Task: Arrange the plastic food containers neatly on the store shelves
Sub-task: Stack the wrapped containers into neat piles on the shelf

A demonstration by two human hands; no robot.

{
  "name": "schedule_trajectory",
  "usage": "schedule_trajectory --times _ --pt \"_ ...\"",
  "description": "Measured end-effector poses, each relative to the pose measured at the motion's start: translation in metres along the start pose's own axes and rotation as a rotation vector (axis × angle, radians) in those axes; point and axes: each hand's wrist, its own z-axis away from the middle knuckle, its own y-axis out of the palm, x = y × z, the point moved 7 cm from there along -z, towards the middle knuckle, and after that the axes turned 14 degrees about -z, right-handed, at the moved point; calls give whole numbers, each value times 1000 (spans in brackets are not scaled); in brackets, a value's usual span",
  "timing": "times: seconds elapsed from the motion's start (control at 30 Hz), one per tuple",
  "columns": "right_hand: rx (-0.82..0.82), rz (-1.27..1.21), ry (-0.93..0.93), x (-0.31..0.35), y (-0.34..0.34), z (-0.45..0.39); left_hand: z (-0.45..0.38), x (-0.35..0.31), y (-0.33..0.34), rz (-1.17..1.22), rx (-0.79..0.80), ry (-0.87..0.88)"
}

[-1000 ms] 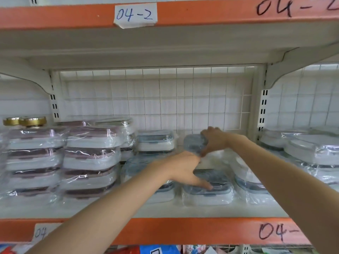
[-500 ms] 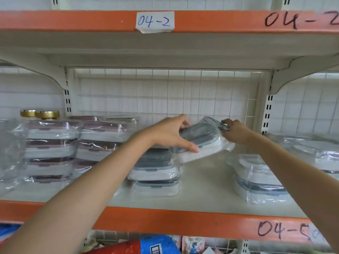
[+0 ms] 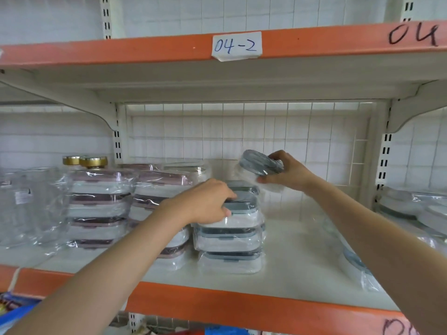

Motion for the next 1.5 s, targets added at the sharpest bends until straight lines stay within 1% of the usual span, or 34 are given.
schedule_trajectory --times 0.1,0.2,0.27,0.37,0.53,0.6,0.67,0.73,0.83,0.9,0.97,1.1,1.23,1.33,1.4,1.47,1.5 --pt "13 25 -35 15 20 -12 5 2 4 25 -56 13" --pt "128 66 -30 19 49 -20 9 6 6 41 -82 13" --pt "197 158 -16 18 65 -20 12 8 7 49 -84 12" --pt "210 259 -2 21 65 -19 14 7 7 40 -81 24" --pt "160 237 -13 21 38 -5 12 0 3 -71 -53 21" --pt "162 260 -22 21 23 7 10 -9 -1 -77 -93 42" --pt "196 332 -20 19 5 23 7 -27 -5 -33 -166 81" --pt "229 469 38 11 -18 41 -2 -53 -8 4 -230 128" --pt "239 617 246 -17 -64 72 -23 -99 -7 67 -256 183" --pt "293 716 334 -36 -84 92 -36 -125 -6 108 -234 212" --pt "328 803 345 -51 -99 107 -49 -152 -1 157 -181 231" --pt "231 785 328 -64 -126 118 -75 -206 9 248 -69 245" --pt "205 771 330 -65 -142 122 -97 -246 20 347 23 257" --pt "177 750 330 -65 -153 124 -107 -243 22 337 13 219" --pt "149 730 347 -67 -156 124 -112 -221 18 293 -11 164" --pt "119 707 342 -70 -157 122 -113 -189 14 200 -37 68" --pt "112 693 350 -73 -156 121 -112 -171 14 162 -25 11"
